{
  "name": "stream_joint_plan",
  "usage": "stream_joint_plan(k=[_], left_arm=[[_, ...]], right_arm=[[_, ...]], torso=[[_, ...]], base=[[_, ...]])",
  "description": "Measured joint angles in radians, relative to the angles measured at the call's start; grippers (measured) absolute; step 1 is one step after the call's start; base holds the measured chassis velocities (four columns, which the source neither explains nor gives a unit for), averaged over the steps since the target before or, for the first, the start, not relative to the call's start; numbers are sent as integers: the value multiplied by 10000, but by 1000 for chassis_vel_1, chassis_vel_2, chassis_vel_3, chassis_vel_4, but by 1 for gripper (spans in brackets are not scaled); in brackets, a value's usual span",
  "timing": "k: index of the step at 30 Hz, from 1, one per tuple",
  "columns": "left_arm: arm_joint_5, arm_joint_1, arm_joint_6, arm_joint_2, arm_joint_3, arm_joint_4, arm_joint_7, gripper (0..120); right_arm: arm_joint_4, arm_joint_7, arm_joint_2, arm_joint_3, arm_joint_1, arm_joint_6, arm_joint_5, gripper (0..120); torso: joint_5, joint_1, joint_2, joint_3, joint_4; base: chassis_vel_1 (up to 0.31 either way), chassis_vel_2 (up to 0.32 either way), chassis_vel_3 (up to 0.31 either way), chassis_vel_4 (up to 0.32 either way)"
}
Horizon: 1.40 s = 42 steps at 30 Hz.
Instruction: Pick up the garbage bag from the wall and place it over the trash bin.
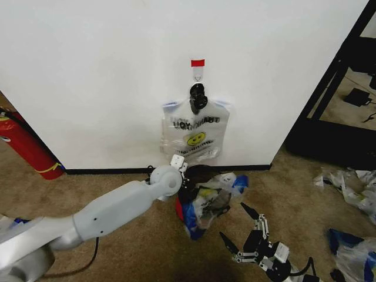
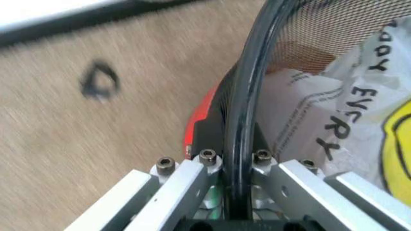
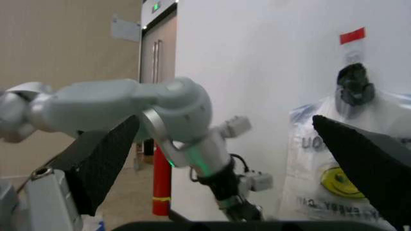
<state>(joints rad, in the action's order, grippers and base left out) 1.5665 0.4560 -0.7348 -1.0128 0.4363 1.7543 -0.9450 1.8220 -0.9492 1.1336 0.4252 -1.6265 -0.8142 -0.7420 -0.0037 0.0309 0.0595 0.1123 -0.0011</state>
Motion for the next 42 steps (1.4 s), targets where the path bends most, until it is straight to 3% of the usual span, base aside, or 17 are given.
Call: stream_joint_plan(k=[3, 6, 9, 13, 14, 16, 17, 18, 22, 27, 33, 42], left_arm=[[501, 1670, -1, 71, -1952, 1010, -814, 0], [595, 3527, 138, 110, -3676, 1770, -994, 0], [595, 4181, 230, 90, -4137, 2022, -1000, 0], [538, 4358, 314, 62, -4282, 2106, -987, 0], [321, 4452, 492, -37, -4472, 2267, -1092, 0], [16, 4646, 682, -242, -4814, 2466, -1129, 0], [-441, 5074, 929, -650, -5323, 2639, -1115, 0], [-651, 5310, 1023, -877, -5521, 2662, -1066, 0], [-1751, 6013, 1200, -1790, -5903, 2465, -546, 0], [-2600, 6525, 1333, -2406, -5766, 2177, -260, 0], [-3154, 6727, 1275, -2543, -5497, 2142, -153, 0], [-5059, 7259, 1484, -2563, -5328, 2054, 113, 0]], right_arm=[[-96, -78, -17, -90, 57, -25, -12, 100], [-297, -72, -139, -127, 266, -27, -143, 100], [-383, -19, -226, -89, 415, -27, -244, 100], [-418, 35, -258, -74, 454, -25, -284, 100], [-386, 576, -327, -4, 504, 37, -297, 100], [-329, 1169, -480, 168, 629, 113, -354, 100], [-218, 1631, -606, 294, 781, 177, -444, 100], [-191, 1791, -646, 310, 815, 223, -465, 100], [-154, 1999, -772, 389, 905, 295, -560, 100], [-180, 2041, -944, 452, 846, 315, -694, 100], [-233, 2028, -992, 485, 766, 302, -778, 100], [-616, 1905, -952, 383, 930, 204, -773, 100]], torso=[[0, 0, 1, -1, -8], [-1, 0, 2, -1, 3], [-1, -1, 2, -2, 11], [1, -1, 2, -2, -9], [11, 0, 0, 1, -21], [2, 1, 1, 2, -18], [-1, -3, 6, -6, 0], [2, -2, 4, -3, 3], [0, -1, 2, -1, -5], [2, 0, 2, 0, -7], [2, 0, 2, -1, -7], [1, -1, 2, -2, -6]], base=[[0, 0, 0, 0], [0, 0, 0, 0], [0, 0, 0, 0], [0, 0, 0, 0], [0, 0, 0, 0], [0, 0, 0, 0], [0, 0, 0, 0], [0, 0, 0, 0], [0, 0, 0, 0], [0, 0, 0, 0], [0, 0, 0, 0], [0, 0, 0, 0]])
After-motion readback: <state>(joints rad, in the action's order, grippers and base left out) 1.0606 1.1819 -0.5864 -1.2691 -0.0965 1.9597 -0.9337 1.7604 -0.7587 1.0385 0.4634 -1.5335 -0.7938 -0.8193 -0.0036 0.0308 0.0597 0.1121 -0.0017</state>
